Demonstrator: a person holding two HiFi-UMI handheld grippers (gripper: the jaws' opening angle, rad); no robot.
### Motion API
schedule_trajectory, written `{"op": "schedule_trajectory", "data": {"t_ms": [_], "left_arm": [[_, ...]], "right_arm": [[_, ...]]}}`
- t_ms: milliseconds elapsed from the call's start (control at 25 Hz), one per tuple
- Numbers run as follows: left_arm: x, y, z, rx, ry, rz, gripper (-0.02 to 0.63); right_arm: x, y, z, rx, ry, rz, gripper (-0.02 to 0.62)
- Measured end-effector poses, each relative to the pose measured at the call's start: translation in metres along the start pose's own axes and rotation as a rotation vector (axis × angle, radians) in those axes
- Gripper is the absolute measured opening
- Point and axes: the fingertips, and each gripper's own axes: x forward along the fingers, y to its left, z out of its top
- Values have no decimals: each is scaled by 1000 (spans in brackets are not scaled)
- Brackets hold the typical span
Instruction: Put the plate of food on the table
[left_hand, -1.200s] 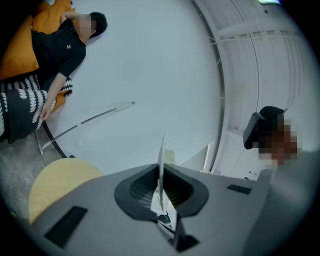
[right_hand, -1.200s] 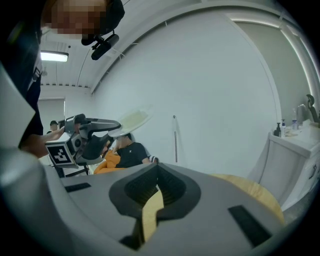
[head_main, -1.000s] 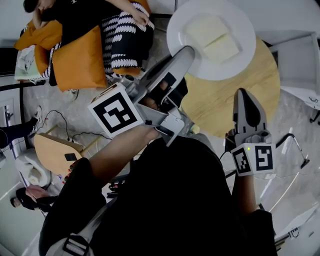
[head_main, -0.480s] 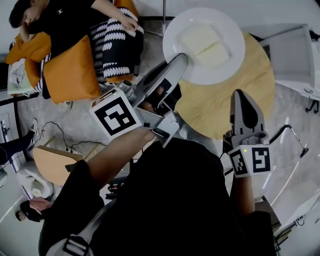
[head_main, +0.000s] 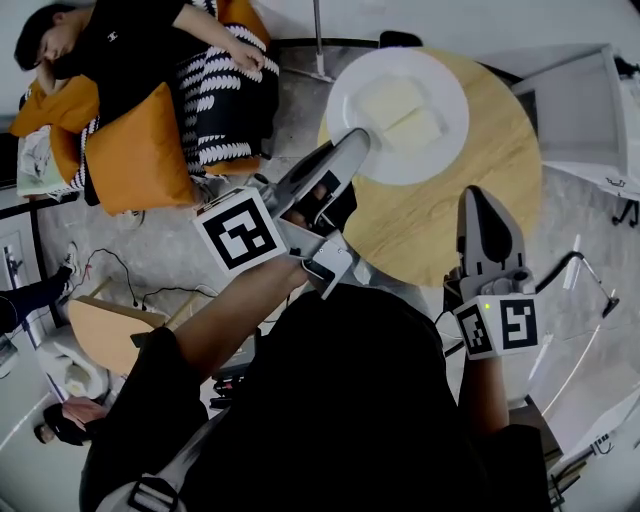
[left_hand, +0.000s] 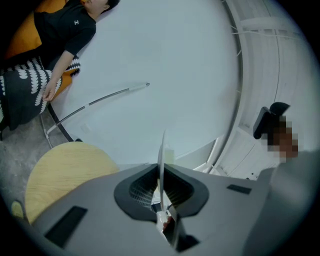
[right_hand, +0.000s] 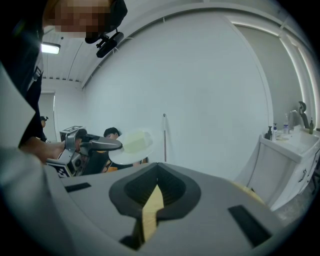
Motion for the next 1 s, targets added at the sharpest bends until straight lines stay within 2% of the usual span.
{"op": "schedule_trajectory", "data": {"t_ms": [320, 640, 840, 1000], "left_arm": [[31, -9, -10, -37, -9, -17, 26], [46, 7, -22, -61, 9, -1, 26], [58, 9, -27, -51, 19, 11, 26], [62, 26, -34, -47, 29, 32, 26]], "right_arm": [[0, -34, -2, 17, 15, 10, 8], [1, -47, -26, 45, 50, 9, 8], [2, -58, -32, 72, 58, 9, 8], [5, -64, -50, 83, 81, 10, 8]]}}
